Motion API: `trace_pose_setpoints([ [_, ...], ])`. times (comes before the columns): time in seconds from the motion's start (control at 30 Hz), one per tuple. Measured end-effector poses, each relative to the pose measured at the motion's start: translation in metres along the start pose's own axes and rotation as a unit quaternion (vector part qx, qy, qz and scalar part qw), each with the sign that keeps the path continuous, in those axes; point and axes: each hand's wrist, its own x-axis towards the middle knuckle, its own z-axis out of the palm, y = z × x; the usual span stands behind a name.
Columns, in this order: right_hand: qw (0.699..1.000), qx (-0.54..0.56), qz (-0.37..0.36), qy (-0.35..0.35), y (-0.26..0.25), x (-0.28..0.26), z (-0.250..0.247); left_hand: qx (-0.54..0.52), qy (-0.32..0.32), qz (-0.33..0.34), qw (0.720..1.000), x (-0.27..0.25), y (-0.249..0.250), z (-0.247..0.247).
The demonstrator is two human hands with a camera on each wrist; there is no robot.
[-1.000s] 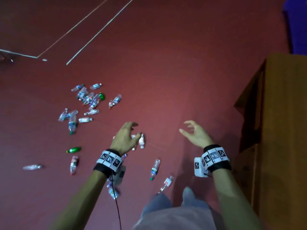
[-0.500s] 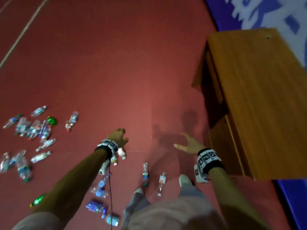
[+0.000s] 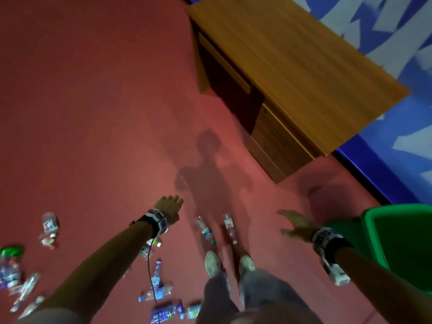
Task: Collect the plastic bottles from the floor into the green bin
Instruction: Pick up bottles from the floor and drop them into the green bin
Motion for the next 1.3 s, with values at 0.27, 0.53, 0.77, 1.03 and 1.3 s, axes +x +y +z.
trace_pose_setpoints([
  [0.27,0.994,-0.001,0.102,-0.034,0.068,0.087,0.118,-0.152,-0.065,-0.131,0.978,0.019,0.040,0.132],
  [0.53,0.996,-0.077,0.000,-0.051,0.106,0.281,0.236,-0.140,-0.081,-0.081,0.983,0.127,0.093,0.309],
  [0.77,0.960,-0.237,-0.104,-0.112,0.141,0.472,0.330,-0.088,-0.060,0.008,0.994,0.281,0.135,0.467],
  [1.03,0.952,-0.238,-0.177,-0.078,0.124,0.591,0.382,-0.001,0.006,0.127,0.992,0.394,0.140,0.590],
  [1.3,0.970,-0.120,-0.182,-0.108,0.117,0.634,0.405,0.002,0.033,0.016,0.999,0.399,0.141,0.602],
])
